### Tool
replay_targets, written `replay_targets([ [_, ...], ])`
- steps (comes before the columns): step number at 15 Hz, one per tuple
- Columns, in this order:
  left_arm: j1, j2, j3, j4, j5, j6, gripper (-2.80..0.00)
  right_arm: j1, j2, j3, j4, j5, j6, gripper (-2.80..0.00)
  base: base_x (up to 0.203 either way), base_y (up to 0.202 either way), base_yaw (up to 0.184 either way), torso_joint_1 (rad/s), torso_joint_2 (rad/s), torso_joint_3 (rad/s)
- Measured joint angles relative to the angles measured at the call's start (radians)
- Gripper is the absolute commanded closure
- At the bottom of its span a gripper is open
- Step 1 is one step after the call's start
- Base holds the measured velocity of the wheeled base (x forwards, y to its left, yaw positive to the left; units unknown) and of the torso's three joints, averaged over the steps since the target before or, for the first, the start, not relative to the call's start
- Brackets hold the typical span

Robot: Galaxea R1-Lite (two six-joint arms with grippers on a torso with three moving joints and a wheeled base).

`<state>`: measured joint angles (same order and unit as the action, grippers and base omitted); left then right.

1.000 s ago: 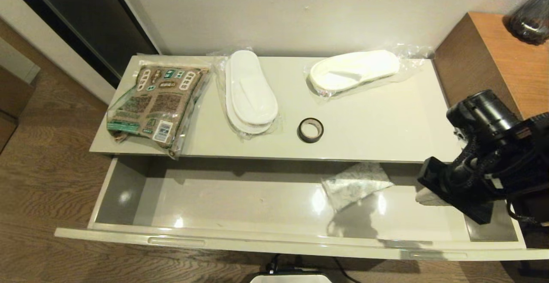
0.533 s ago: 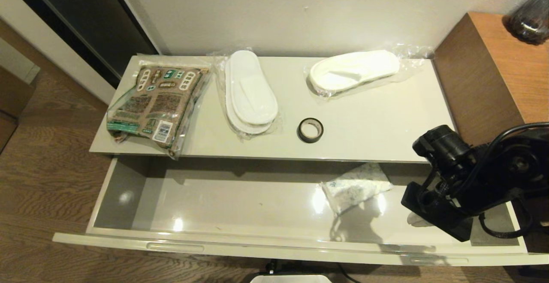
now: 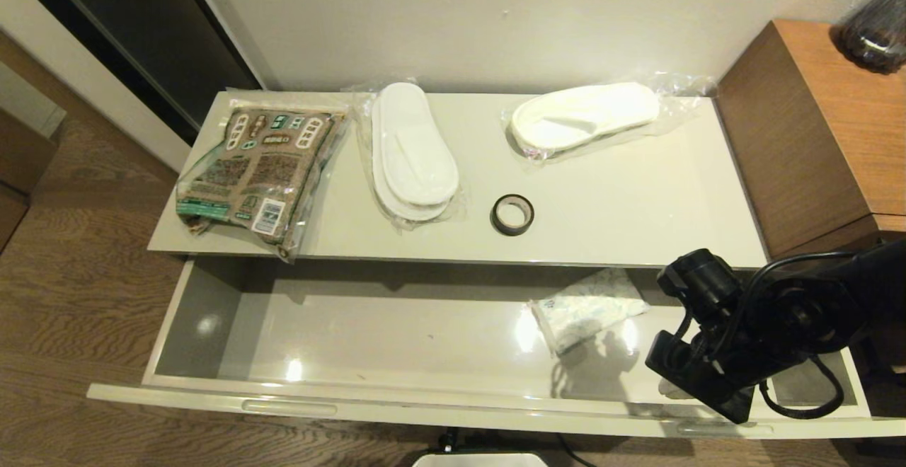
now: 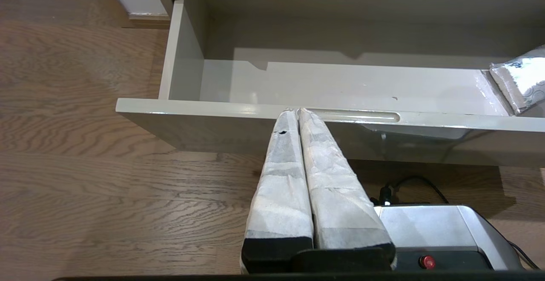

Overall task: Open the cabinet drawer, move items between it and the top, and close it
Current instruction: Open the drawer

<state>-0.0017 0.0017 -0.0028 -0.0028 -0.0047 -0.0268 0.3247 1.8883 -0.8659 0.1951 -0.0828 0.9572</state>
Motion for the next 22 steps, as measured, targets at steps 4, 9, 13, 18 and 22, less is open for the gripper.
replay_targets([
  [4,0.000,0.000,0.000,0.000,0.000,0.000,0.00,0.002,0.021,0.042,-0.014,0.007,0.000,0.00,0.000,0.000,0.000,0.000,0.00,0.000],
  [9,0.001,0.000,0.000,0.000,0.000,0.000,0.00,0.002,-0.020,0.131,-0.044,0.018,-0.017,0.00,0.000,0.000,0.000,0.000,0.00,0.000],
  [13,0.000,0.000,0.000,0.000,0.000,0.000,0.00,0.003,-0.102,0.161,-0.005,0.043,-0.046,0.00,0.000,0.000,0.000,0.000,0.00,0.000],
  [18,0.001,0.000,0.000,0.000,0.000,0.000,0.00,0.003,-0.312,0.169,0.177,0.108,-0.084,0.00,0.000,0.000,0.000,0.000,0.00,0.000],
  [22,0.000,0.000,0.000,0.000,0.000,0.000,0.00,0.003,-0.561,0.089,0.424,0.142,-0.126,0.00,0.000,0.000,0.000,0.000,0.00,0.000],
])
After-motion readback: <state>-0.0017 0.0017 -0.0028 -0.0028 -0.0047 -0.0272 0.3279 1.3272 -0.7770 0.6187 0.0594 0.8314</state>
